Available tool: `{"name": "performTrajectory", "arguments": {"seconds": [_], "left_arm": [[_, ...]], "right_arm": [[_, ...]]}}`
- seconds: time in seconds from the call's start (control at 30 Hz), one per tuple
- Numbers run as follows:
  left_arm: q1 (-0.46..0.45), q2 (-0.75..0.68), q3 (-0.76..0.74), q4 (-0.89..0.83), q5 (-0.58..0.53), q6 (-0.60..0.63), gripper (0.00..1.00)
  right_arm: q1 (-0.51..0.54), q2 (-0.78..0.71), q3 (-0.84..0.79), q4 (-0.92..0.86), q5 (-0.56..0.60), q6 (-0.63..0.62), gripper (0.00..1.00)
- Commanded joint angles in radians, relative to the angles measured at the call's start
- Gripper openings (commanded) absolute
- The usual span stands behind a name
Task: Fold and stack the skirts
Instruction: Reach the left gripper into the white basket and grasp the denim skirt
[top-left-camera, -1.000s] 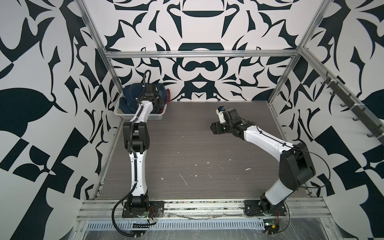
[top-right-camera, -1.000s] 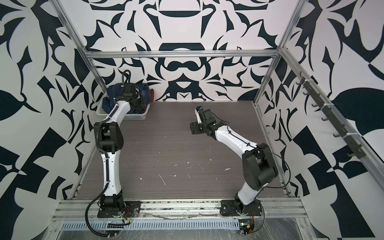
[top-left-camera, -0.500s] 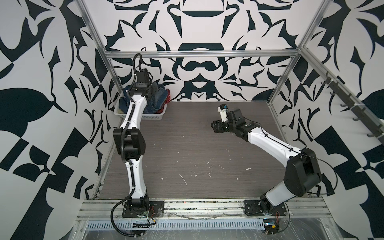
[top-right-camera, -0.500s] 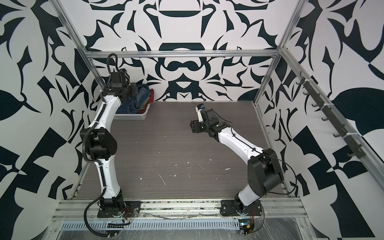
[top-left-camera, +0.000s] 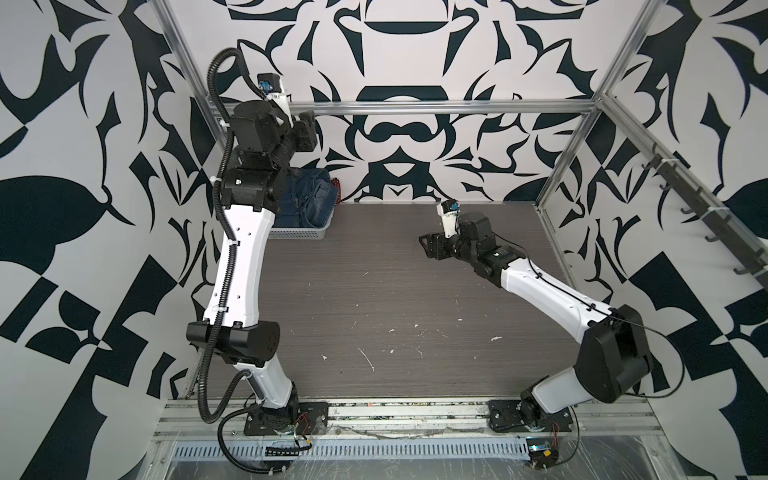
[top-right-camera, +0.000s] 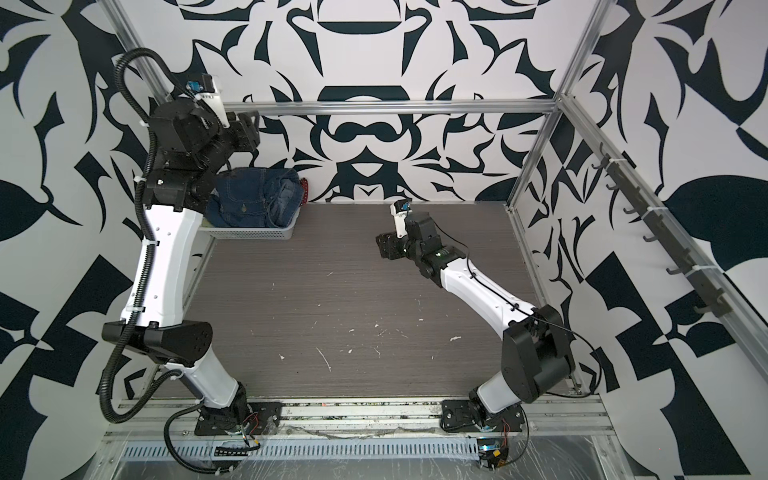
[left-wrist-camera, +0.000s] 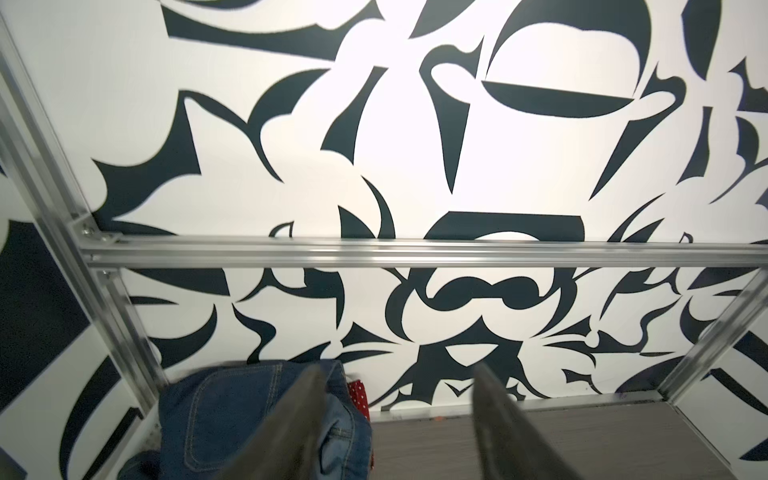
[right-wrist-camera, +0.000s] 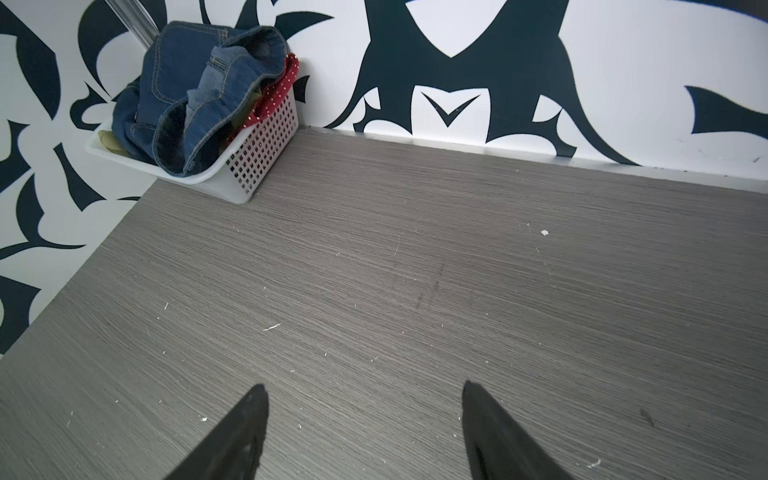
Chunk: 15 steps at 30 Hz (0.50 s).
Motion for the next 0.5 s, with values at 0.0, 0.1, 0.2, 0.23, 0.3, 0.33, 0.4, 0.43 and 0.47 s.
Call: {"name": "performTrajectory", "arguments": {"seconds": [0.0, 0.1, 0.2, 0.23, 0.3, 0.33, 0.4, 0.43, 0.47], "left_arm": [[0.016, 0.059, -0.225, -0.110, -0.133, 0.021, 0.97], [0.016, 0.044, -0.420, -0.005, -0.187, 0.032, 0.99], [0.017, 0.107, -0.461, 0.018, -0.210, 0.020, 1.00], [0.020, 0.143, -0.463, 0.029, -0.207, 0.015, 0.99], [0.035, 0.219, -0.442, 0.036, -0.162, 0.005, 1.00], [0.042, 0.262, -0.421, 0.037, -0.165, -0.003, 1.00], [0.049, 0.340, -0.363, 0.017, -0.169, 0.001, 1.00], [0.049, 0.373, -0.328, 0.001, -0.183, 0.005, 0.99], [0.049, 0.398, -0.301, -0.003, -0.191, 0.006, 0.99]], "right_arm": [[0.003, -0.081, -0.055, 0.052, -0.021, -0.029, 0.78], [0.005, -0.059, -0.097, 0.123, -0.133, -0.021, 0.81], [0.010, 0.005, -0.086, 0.168, -0.192, 0.046, 0.80], [0.014, 0.017, -0.091, 0.196, -0.200, 0.071, 0.80], [0.021, 0.026, -0.111, 0.253, -0.213, 0.109, 0.79], [0.027, 0.025, -0.122, 0.272, -0.209, 0.124, 0.79], [0.033, 0.017, -0.136, 0.282, -0.205, 0.135, 0.79], [0.035, 0.010, -0.139, 0.272, -0.199, 0.132, 0.78], [0.037, 0.004, -0.139, 0.257, -0.191, 0.127, 0.78]]}}
